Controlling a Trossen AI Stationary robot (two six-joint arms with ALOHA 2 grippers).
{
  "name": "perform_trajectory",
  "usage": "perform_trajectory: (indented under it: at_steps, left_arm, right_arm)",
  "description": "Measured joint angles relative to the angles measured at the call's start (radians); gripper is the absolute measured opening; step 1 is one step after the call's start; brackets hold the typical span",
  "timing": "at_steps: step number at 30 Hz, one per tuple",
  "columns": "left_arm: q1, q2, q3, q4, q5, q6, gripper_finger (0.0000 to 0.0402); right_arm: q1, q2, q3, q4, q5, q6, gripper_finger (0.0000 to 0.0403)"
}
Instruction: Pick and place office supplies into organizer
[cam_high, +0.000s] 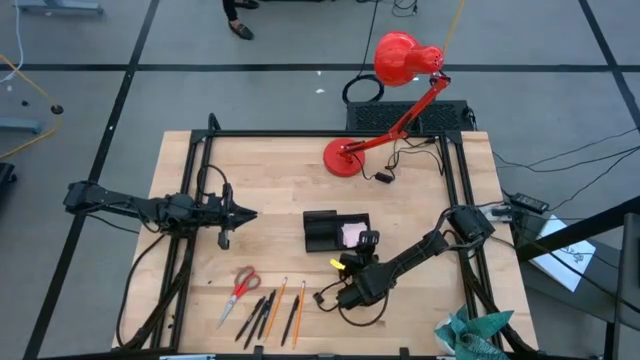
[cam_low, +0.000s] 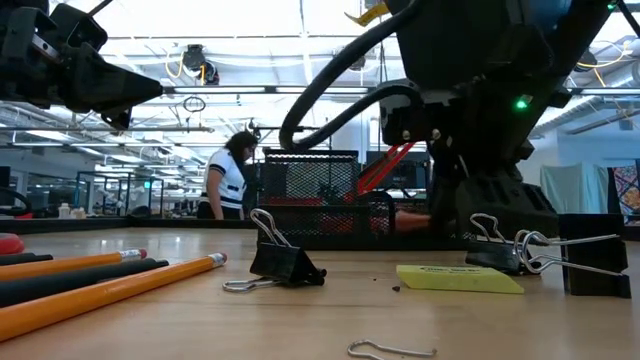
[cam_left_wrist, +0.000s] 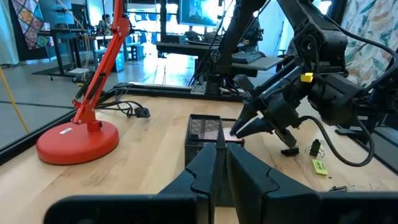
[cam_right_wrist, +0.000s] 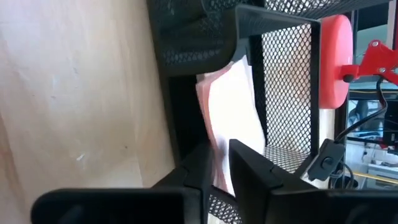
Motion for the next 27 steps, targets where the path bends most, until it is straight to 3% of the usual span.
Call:
perform_trajectory:
  at_steps: [9, 17, 21, 27]
  left_arm:
    - [0.0, 0.0, 0.0, 0.0, 0.0, 0.0, 0.0047]
    - [-0.001, 0.0, 0.0, 0.0, 0.0, 0.0, 0.0047]
    - [-0.001, 0.0, 0.0, 0.0, 0.001, 0.0, 0.0047]
    - [0.0, 0.0, 0.0, 0.0, 0.001, 0.0, 0.0047]
  right_arm:
    - [-0.002, 0.0, 0.029, -0.054, -0.018, -0.003, 0.0072]
    - [0.009, -0.021, 0.196, -0.239, 0.032, -0.08, 0.0057]
    - [0.034, -0.14, 0.203, -0.063, 0.031, -0.271, 0.0018]
    - [0.074, -0.432, 0.039, 0.438, 0.006, -0.555, 0.0003]
